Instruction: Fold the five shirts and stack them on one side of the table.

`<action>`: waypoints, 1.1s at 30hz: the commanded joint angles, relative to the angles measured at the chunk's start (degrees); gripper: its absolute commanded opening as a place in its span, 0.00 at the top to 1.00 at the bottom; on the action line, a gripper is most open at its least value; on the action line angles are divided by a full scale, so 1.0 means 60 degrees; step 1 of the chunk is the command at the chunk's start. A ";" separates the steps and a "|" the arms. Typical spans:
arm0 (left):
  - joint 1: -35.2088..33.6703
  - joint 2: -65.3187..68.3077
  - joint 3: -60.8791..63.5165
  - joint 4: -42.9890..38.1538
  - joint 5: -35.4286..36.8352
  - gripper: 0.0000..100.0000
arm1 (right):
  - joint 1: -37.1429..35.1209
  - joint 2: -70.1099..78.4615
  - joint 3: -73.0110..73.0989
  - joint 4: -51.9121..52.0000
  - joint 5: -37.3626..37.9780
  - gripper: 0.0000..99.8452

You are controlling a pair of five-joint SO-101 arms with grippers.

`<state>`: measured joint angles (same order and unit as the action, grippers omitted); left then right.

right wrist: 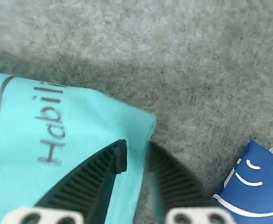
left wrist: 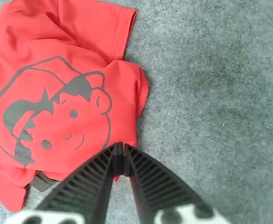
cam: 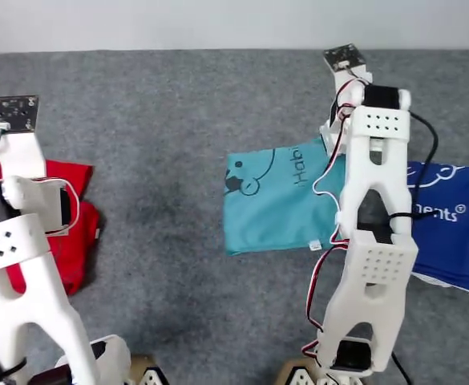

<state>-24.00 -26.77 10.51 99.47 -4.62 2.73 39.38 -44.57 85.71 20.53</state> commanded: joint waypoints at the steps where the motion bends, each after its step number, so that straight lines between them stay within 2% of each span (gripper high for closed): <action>1: 0.0044 -0.0205 -0.0081 0.0015 -0.0088 0.99 | -0.0007 -0.0168 -0.0571 -0.0007 -0.0527 0.79; 5: 0.0044 -0.0205 -0.0066 0.0015 -0.0088 0.99 | -0.0095 -0.0183 -0.0967 0.0974 -0.0571 0.79; 10: 0.0044 -0.0205 -0.0066 0.0015 -0.0088 0.99 | -0.0755 -0.0183 -0.1729 0.2923 -0.0571 0.80; 12: 0.0044 -0.0205 -0.0051 0.0015 -0.0088 0.99 | -0.0799 -0.0227 -0.1509 0.2879 -0.0586 0.85; 15: 0.0044 -0.0205 -0.0051 0.0015 -0.0088 0.99 | -0.0813 -0.0271 -0.1304 0.2879 -0.0615 0.99; 16: 0.0044 -0.0205 -0.0051 0.0015 -0.0088 0.99 | -0.0828 -0.0315 -0.1143 0.2879 -0.0762 0.99; 20: 0.0044 -0.0205 -0.0051 0.0015 -0.0088 0.99 | -0.0842 -0.0388 -0.0454 0.2879 -0.1597 0.90; 25: 0.0044 -0.0205 -0.0051 0.0015 -0.0088 0.99 | -0.0857 -0.0359 -0.0044 0.2762 -0.3385 0.71; 33: 0.0044 -0.0205 -0.0051 0.0015 -0.0088 0.99 | -0.1355 0.0872 -0.0044 0.2484 -0.3956 0.70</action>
<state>-24.00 -26.77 10.51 99.47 -4.70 -4.04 44.22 -44.40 100.40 -1.71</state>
